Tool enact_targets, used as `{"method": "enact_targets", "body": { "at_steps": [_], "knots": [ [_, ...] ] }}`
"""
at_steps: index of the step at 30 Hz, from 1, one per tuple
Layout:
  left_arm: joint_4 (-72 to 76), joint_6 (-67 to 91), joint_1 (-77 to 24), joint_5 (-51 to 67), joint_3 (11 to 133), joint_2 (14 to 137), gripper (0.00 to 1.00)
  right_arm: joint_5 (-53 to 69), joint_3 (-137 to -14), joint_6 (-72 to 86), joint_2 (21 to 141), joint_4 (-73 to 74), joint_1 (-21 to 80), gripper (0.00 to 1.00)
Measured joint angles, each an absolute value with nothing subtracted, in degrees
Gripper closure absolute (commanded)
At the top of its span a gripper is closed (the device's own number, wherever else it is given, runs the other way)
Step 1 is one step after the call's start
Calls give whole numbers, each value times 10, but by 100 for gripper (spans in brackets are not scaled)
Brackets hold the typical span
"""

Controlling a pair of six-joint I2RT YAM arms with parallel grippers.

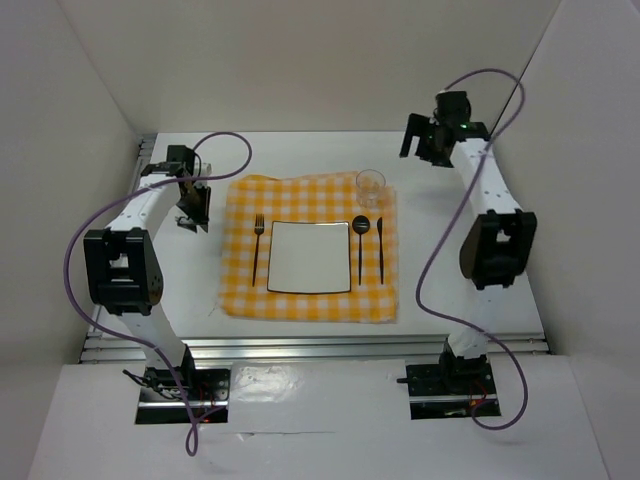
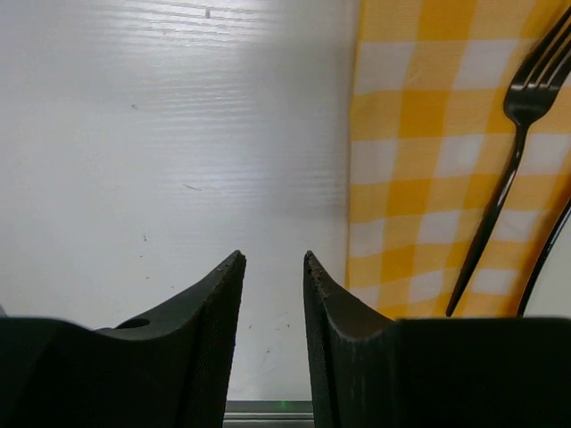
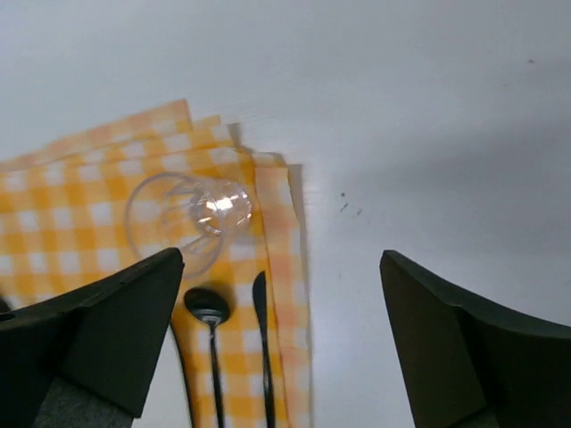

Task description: Set the dinner table for one person

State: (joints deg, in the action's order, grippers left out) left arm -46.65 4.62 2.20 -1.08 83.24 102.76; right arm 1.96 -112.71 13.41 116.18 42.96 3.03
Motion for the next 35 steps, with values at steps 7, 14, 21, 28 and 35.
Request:
{"method": "enact_targets", "body": {
  "at_steps": [7, 14, 21, 28, 35],
  "knots": [
    [-484, 17, 29, -50, 844, 1013, 60, 72, -929, 176, 886, 397, -4, 0],
    [-492, -23, 38, -151, 841, 967, 60, 17, -728, 221, 819, 442, -12, 0],
    [-449, -32, 65, -234, 825, 847, 60, -72, -697, 236, 654, 482, -12, 0],
    [-414, -33, 65, -235, 729, 689, 58, -66, -677, 230, 534, 480, -12, 0],
    [-422, -32, 65, -225, 698, 678, 55, -41, -667, 224, 526, 481, -12, 0]
  ]
}}
